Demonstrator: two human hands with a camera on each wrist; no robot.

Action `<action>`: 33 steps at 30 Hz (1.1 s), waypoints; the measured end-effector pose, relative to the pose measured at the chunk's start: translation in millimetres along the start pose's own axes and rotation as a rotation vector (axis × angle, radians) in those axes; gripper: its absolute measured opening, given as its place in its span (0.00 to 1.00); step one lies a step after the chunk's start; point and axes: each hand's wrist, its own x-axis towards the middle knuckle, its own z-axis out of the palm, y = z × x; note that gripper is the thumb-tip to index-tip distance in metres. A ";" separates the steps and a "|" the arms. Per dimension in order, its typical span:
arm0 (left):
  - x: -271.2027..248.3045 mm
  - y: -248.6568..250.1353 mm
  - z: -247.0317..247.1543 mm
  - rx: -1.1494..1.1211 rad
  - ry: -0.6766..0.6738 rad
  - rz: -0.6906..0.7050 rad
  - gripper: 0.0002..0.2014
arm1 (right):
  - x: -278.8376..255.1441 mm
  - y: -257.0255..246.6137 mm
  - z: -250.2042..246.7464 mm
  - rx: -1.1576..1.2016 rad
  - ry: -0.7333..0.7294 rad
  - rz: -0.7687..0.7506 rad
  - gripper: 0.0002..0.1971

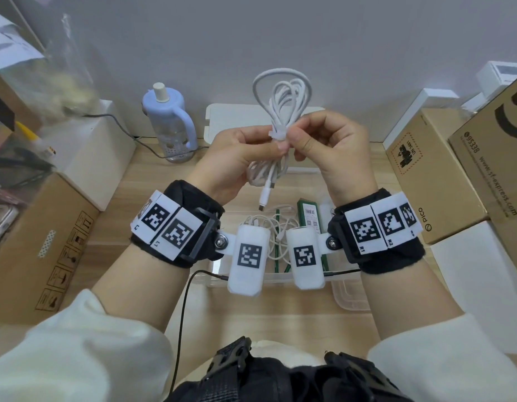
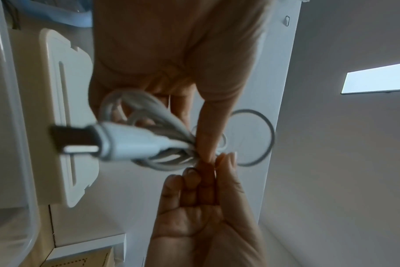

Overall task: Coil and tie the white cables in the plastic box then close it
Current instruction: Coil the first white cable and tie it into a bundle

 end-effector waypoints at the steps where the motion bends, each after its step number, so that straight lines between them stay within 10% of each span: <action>1: -0.4 0.1 0.9 0.004 0.012 0.023 0.08 | -0.4 -1.0 0.1 -0.001 0.003 0.004 0.05; 22: -2.2 -2.5 2.0 0.421 0.336 0.192 0.13 | 3.6 -0.2 -3.7 -0.745 -0.058 -0.255 0.04; 33: -0.4 -1.9 2.8 0.354 0.264 0.184 0.10 | 5.0 0.9 3.9 -0.284 0.101 0.101 0.10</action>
